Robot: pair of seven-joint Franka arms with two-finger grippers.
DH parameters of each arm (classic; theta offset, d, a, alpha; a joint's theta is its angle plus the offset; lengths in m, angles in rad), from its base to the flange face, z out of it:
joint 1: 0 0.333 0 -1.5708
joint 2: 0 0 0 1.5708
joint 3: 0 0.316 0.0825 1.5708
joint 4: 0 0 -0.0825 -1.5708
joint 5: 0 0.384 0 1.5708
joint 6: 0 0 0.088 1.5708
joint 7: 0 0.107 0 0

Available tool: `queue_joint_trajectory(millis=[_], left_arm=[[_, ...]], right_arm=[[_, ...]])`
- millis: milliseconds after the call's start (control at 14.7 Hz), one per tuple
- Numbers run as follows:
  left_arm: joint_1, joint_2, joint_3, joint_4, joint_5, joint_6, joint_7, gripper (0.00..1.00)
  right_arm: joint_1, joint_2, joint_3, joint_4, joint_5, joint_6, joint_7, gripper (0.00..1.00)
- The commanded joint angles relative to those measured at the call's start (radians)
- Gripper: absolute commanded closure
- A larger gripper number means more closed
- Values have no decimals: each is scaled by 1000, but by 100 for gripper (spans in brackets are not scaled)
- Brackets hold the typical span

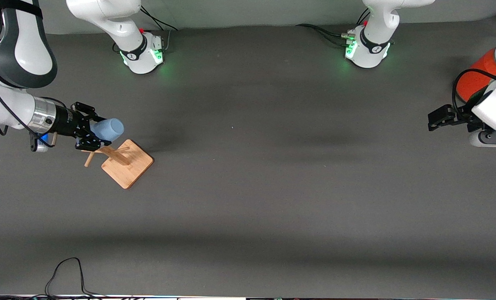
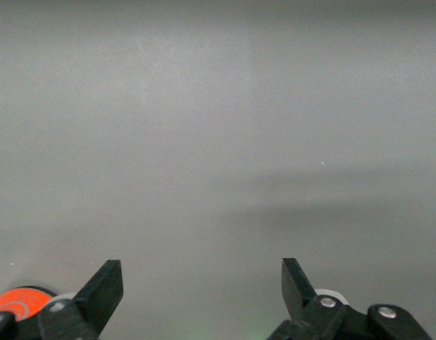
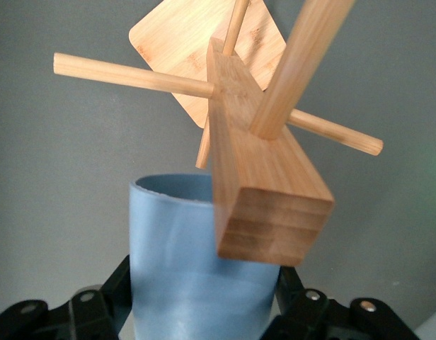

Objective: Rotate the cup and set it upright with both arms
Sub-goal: 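Close the right gripper around the blue cup's body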

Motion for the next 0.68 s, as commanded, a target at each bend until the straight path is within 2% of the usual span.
queue_joint_trajectory(millis=[0,408,611], left_arm=[[1,5,-1,17,-2,-1,10,0],[1,5,-1,17,-2,-1,10,0],[1,5,-1,17,-2,-1,10,0]], right_arm=[[7,-17,-3,-1,24,2,5,45],[15,-21,6,105,30,-73,29,44],[45,-27,27,141,66,-74,52,43]])
